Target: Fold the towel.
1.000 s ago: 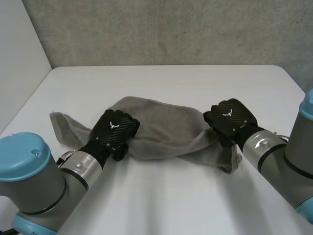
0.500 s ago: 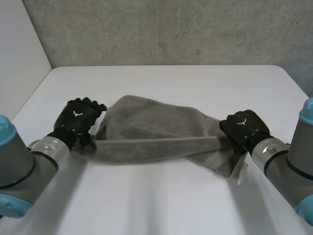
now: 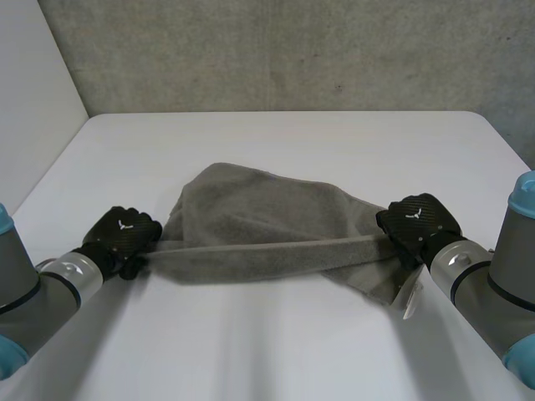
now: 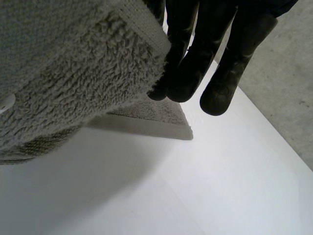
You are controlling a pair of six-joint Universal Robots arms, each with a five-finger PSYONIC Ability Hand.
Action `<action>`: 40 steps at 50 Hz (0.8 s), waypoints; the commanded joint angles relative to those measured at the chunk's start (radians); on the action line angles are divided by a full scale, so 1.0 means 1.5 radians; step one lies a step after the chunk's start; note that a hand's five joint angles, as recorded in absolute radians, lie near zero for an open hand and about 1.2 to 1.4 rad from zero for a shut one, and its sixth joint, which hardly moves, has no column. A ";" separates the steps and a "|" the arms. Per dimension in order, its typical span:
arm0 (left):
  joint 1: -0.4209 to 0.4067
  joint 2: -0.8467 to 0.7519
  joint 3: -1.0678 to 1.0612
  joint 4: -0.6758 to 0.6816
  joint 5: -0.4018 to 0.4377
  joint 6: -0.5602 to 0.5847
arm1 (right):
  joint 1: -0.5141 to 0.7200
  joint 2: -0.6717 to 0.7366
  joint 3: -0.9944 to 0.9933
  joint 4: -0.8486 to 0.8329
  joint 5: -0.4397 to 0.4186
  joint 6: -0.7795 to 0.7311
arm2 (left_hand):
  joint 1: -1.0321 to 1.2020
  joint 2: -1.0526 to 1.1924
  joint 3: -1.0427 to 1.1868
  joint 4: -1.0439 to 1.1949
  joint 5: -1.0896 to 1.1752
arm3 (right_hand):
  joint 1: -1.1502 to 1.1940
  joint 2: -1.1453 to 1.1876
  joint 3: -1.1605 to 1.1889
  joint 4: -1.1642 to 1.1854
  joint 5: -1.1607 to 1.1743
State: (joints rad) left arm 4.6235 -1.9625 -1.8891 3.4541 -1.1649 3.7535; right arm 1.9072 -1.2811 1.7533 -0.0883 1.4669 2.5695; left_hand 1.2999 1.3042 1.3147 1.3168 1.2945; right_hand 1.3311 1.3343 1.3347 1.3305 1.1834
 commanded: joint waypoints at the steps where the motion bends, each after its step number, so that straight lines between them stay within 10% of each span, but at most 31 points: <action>1: 0.004 0.026 -0.010 -0.025 -0.001 -0.004 | 0.000 -0.004 0.000 0.015 0.000 0.008 | 0.064 0.061 0.054 0.053 -0.049 | 0.043 0.041 0.041 0.044 0.026; 14: 0.004 0.179 0.001 -0.093 0.021 -0.032 | -0.018 -0.127 -0.076 0.144 -0.010 0.009 | 0.064 0.061 0.054 0.053 -0.049 | 0.043 0.041 0.041 0.044 0.026; 24: 0.004 0.357 0.058 -0.104 0.034 -0.210 | -0.029 -0.219 -0.186 0.231 -0.054 0.008 | 0.064 0.061 0.054 0.053 -0.049 | 0.043 0.041 0.041 0.044 0.026; 40: 0.001 0.094 0.156 -0.187 0.027 -0.194 | -0.013 0.015 -0.292 0.339 -0.061 -0.131 | 0.064 0.061 0.054 0.053 -0.049 | 0.043 0.041 0.041 0.044 0.026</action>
State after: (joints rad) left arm 4.6308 -1.6372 -1.7529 3.2183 -1.1159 3.4377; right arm 1.8710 -1.3917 1.3784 0.4233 1.3720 2.4716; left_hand 1.3894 1.4727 1.5331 1.5036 1.4651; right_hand 1.3325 1.3342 1.3348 1.3409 1.1838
